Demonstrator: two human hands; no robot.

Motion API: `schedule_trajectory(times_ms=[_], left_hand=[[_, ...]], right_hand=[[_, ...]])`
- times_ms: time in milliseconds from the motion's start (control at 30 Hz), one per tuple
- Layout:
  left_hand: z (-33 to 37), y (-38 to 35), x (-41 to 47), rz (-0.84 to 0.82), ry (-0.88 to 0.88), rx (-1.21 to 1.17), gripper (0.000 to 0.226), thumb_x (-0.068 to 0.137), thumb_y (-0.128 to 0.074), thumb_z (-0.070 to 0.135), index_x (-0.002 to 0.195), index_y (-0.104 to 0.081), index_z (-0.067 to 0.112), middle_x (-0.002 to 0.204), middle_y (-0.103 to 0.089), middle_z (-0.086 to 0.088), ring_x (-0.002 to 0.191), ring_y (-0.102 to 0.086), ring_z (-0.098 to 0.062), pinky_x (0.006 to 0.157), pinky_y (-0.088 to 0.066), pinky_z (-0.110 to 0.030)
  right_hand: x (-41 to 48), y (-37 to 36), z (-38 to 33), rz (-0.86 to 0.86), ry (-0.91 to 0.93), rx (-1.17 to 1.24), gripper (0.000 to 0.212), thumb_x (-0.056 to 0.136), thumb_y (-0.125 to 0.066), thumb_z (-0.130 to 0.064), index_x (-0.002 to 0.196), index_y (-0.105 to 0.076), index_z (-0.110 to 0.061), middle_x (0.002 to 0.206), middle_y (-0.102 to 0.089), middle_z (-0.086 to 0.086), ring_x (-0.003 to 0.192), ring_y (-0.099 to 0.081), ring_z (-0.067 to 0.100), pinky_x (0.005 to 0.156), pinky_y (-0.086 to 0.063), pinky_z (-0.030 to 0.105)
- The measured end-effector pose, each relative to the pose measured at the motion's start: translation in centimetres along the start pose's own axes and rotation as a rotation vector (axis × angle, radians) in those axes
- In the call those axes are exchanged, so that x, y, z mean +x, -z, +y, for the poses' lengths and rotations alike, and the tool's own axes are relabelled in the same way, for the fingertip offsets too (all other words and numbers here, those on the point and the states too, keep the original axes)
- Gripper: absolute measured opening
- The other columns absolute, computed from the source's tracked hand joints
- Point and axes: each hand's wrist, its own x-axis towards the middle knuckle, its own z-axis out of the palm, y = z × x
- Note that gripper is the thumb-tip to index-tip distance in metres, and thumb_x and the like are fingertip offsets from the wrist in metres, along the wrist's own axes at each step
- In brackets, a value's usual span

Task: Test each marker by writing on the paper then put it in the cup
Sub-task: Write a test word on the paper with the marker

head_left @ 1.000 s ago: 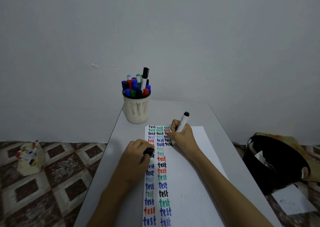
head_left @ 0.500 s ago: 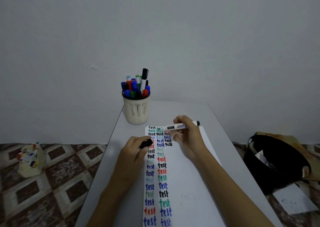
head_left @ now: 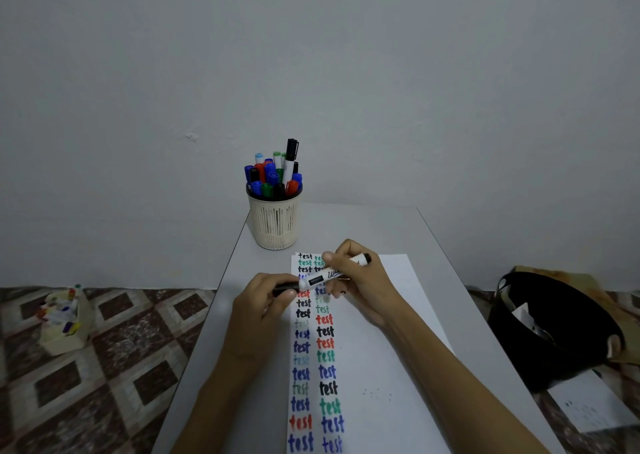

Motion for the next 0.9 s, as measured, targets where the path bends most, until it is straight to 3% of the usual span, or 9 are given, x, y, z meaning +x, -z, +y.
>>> schedule_trajectory(times_ms=[133,233,333,433,533,667,800,900], left_hand=[[0.4,0.2,0.0,0.053,0.139,-0.107,0.012,0.086,-0.062,0.013,0.095,-0.064,0.020,0.087,-0.068,0.007,0.080,-0.063,0.000,0.064,-0.047,-0.009],[0.7,0.4,0.1,0.047,0.205,-0.169,0.011,0.080,-0.066,0.021,0.089,-0.065,0.027,0.077,-0.070,0.011,0.071,-0.064,-0.005,0.064,-0.051,-0.014],[0.4,0.7,0.2,0.047,0.237,-0.163,0.008,0.080,-0.069,0.019,0.085,-0.067,0.024,0.073,-0.070,0.005,0.066,-0.064,-0.012,0.063,-0.052,-0.019],[0.3,0.8,0.2,0.029,0.240,-0.116,0.008,0.084,-0.065,0.014,0.082,-0.068,0.021,0.068,-0.070,-0.002,0.061,-0.064,-0.014,0.061,-0.053,-0.019],[0.3,0.8,0.3,0.007,0.213,-0.092,0.007,0.084,-0.064,0.017,0.079,-0.068,0.018,0.063,-0.068,-0.004,0.057,-0.064,-0.015,0.059,-0.052,-0.019],[0.9,0.9,0.1,0.009,0.138,-0.044,0.012,0.077,-0.058,0.029,0.077,-0.067,0.021,0.059,-0.067,0.001,0.054,-0.064,-0.012,0.057,-0.053,-0.020],[1.1,1.0,0.0,0.015,0.041,0.032,0.019,0.075,-0.055,0.043,0.077,-0.066,0.027,0.060,-0.067,0.007,0.052,-0.063,-0.008,0.055,-0.052,-0.018],[1.0,1.0,0.0,0.030,0.010,0.068,0.015,0.079,-0.060,0.035,0.078,-0.067,0.022,0.059,-0.066,0.009,0.052,-0.063,-0.007,0.053,-0.051,-0.017]], right_hand=[[-0.3,0.2,-0.3,-0.088,-0.100,-0.011,0.011,0.076,-0.072,0.004,0.079,-0.062,0.001,0.087,-0.065,0.023,0.070,-0.069,0.033,0.066,-0.060,0.033],[-0.5,0.6,-0.9,-0.130,-0.131,-0.070,0.015,0.073,-0.072,0.010,0.086,-0.067,0.004,0.092,-0.068,0.027,0.077,-0.070,0.034,0.072,-0.060,0.035],[-0.8,0.7,-1.2,-0.112,-0.075,-0.432,0.021,0.073,-0.077,0.004,0.093,-0.071,0.006,0.086,-0.072,0.022,0.068,-0.068,0.028,0.060,-0.057,0.031],[-0.9,0.4,-0.1,-0.155,-0.041,-0.616,0.017,0.076,-0.079,-0.010,0.093,-0.076,-0.006,0.062,-0.068,0.008,0.047,-0.050,0.017,0.045,-0.039,0.025],[-0.7,0.3,0.7,-0.198,-0.040,-0.601,0.019,0.079,-0.077,-0.011,0.095,-0.074,-0.002,0.050,-0.055,0.002,0.038,-0.036,0.011,0.040,-0.028,0.022],[-0.8,0.4,0.3,-0.238,-0.092,-0.516,0.013,0.082,-0.072,-0.005,0.094,-0.071,0.002,0.066,-0.062,0.017,0.038,-0.033,0.013,0.040,-0.023,0.024],[-0.6,0.3,0.2,-0.285,-0.137,-0.468,0.006,0.085,-0.068,-0.004,0.090,-0.073,-0.005,0.064,-0.060,0.015,0.037,-0.030,0.012,0.039,-0.019,0.023],[-0.5,0.3,0.3,-0.301,-0.145,-0.472,0.007,0.086,-0.067,-0.006,0.091,-0.072,-0.005,0.064,-0.058,0.015,0.038,-0.028,0.014,0.041,-0.017,0.026]])
